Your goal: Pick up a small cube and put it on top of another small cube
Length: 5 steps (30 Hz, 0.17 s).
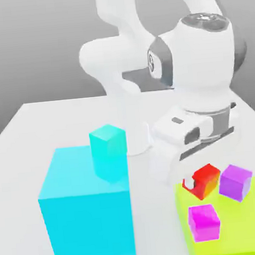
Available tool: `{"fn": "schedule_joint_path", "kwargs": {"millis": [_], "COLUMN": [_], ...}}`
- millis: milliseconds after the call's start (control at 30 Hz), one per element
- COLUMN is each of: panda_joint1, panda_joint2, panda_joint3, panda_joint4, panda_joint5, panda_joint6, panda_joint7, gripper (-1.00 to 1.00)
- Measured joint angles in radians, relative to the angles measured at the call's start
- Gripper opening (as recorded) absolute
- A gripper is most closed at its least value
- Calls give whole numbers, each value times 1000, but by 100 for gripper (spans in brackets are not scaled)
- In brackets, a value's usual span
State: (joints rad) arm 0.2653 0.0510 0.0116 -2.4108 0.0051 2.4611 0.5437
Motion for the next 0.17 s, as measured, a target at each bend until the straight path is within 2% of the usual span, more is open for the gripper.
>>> {"fn": "schedule_joint_path", "kwargs": {"millis": [67,100,167], "panda_joint1": [0,-2,-2], "panda_joint2": [65,88,88], "panda_joint3": [-1,2,2], "panda_joint4": [-5,-8,-8], "panda_joint5": [-4,-5,-5], "panda_joint6": [70,96,96], "panda_joint7": [10,12,12], "gripper": [-100,100,100]}}
